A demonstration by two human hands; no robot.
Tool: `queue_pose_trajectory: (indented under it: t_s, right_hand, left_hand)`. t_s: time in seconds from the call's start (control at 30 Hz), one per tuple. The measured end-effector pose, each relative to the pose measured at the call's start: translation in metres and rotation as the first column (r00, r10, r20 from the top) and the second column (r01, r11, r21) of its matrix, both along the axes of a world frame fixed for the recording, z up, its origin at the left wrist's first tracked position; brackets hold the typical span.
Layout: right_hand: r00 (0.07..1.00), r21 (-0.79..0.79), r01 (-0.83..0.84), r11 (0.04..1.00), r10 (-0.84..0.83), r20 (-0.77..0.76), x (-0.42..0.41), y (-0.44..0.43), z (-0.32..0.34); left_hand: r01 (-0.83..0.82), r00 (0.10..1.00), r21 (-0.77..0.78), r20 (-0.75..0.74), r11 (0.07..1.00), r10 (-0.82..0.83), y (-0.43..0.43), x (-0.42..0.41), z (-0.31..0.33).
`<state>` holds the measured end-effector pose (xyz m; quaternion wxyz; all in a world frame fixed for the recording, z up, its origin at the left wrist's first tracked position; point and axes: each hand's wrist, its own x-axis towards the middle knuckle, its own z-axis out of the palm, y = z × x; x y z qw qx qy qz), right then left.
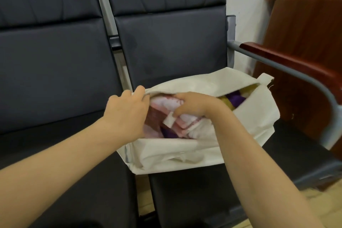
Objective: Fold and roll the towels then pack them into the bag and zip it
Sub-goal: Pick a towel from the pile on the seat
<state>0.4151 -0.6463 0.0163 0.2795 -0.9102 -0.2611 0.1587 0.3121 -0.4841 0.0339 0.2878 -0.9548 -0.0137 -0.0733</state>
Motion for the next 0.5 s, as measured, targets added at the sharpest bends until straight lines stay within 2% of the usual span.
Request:
queue_pose_trajectory:
  t_s: [0.03,0.07,0.1,0.13,0.17,0.2,0.23,0.3,0.33,0.37,0.43,0.47,0.5]
  right_hand:
    - [0.992,0.224,0.085,0.971,-0.062,-0.107,0.001,0.011,-0.009]
    - [0.967,0.423,0.189,0.886,-0.093,-0.237,0.001,0.024,-0.022]
    - [0.922,0.585,0.293,0.757,-0.060,-0.383,0.000,0.034,-0.034]
    - [0.856,0.677,0.399,0.618,0.014,-0.516,-0.001,0.046,-0.045]
    - [0.790,0.697,0.474,0.538,0.091,-0.607,-0.005,0.054,-0.055]
    - [0.746,0.678,0.504,0.536,0.126,-0.654,-0.009,0.060,-0.064]
    - [0.764,0.625,0.462,0.629,0.075,-0.641,-0.007,0.067,-0.073]
    - [0.887,0.406,0.278,0.871,-0.070,-0.457,-0.005,0.081,-0.078]
    - [0.941,0.316,0.243,0.917,-0.144,-0.306,-0.002,0.085,-0.076]
    - [0.966,0.321,0.208,0.924,-0.143,-0.214,0.000,0.087,-0.070]
    - [0.988,0.363,0.084,0.928,-0.031,-0.149,-0.002,0.089,-0.057]
    - [0.995,0.298,-0.033,0.954,0.058,-0.077,-0.004,0.088,-0.052]
    - [0.988,0.126,-0.148,0.981,0.152,-0.023,-0.007,0.087,-0.050]
  left_hand:
    - [0.011,1.000,-0.008,0.018,1.000,-0.011,0.004,0.000,0.000]
    - [0.024,0.999,-0.013,0.033,1.000,-0.023,0.007,0.000,0.002]
    - [0.035,0.999,-0.019,0.042,0.999,-0.034,0.010,0.001,0.004]
    - [0.043,0.998,-0.027,0.046,0.999,-0.042,0.012,0.003,0.007]
    - [0.047,0.998,-0.035,0.043,0.998,-0.045,0.014,0.004,0.009]
    - [0.046,0.999,-0.039,0.030,0.998,-0.045,0.015,0.004,0.010]
    - [0.047,0.999,-0.036,0.009,0.998,-0.047,0.015,0.003,0.010]
    - [0.051,0.998,-0.012,-0.038,0.999,-0.051,0.014,0.001,0.005]
    - [0.051,0.998,0.011,-0.046,0.999,-0.050,0.014,-0.001,0.003]
    - [0.052,0.998,0.029,-0.045,0.998,-0.050,0.016,-0.002,0.002]
    - [0.064,0.997,0.028,-0.040,0.998,-0.063,0.020,-0.003,0.006]
    - [0.070,0.997,0.016,-0.044,0.997,-0.069,0.021,-0.004,0.009]
    - [0.075,0.996,0.001,-0.054,0.997,-0.074,0.021,-0.005,0.010]
